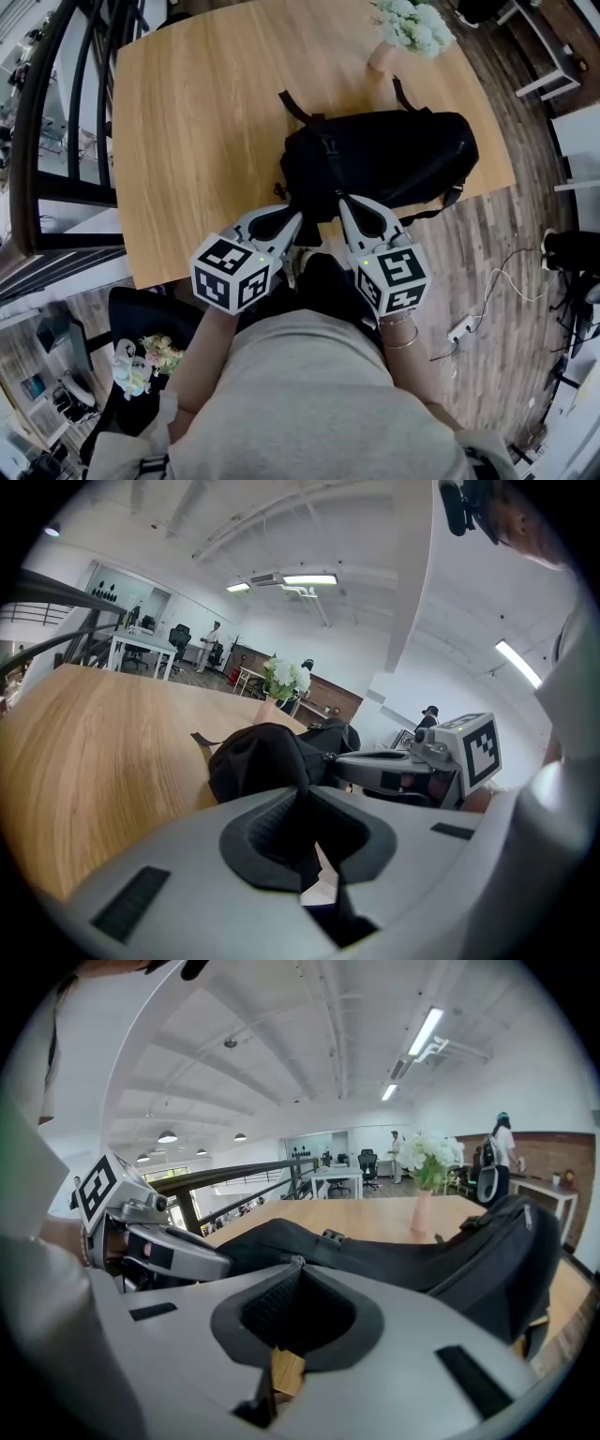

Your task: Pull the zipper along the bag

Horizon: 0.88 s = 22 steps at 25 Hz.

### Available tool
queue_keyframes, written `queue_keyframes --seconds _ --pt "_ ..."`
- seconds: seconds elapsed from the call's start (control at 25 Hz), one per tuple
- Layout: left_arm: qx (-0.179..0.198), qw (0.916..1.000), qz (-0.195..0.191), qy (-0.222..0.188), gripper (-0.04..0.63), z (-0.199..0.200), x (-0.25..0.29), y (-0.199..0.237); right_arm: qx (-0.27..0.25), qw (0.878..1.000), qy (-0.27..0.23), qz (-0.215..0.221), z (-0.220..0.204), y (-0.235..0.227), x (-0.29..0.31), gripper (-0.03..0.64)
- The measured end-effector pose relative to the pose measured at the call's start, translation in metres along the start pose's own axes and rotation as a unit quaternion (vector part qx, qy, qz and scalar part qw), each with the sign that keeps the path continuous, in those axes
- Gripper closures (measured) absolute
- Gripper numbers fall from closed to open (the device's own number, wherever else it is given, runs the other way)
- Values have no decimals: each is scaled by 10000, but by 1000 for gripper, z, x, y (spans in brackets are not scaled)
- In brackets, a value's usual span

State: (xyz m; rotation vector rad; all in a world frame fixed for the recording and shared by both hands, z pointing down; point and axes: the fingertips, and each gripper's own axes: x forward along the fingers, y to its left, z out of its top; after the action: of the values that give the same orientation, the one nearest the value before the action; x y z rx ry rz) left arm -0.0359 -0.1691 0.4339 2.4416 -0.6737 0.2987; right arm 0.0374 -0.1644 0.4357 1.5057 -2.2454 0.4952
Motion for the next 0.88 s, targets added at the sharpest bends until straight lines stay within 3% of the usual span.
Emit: queue_keyframes --seconds 0.28,0.44,0.88 --pt "-204 9996 162 -144 554 -1 -2 8 90 9995 5 -299 -3 -24 -8 605" --pt "-323 9988 265 -243 554 1 -2 9 50 9999 -14 -155 -2 -31 -8 604" --pt "-689 9895 1132 -572 554 -4 -7 12 -206 9988 35 451 2 -57 -17 606"
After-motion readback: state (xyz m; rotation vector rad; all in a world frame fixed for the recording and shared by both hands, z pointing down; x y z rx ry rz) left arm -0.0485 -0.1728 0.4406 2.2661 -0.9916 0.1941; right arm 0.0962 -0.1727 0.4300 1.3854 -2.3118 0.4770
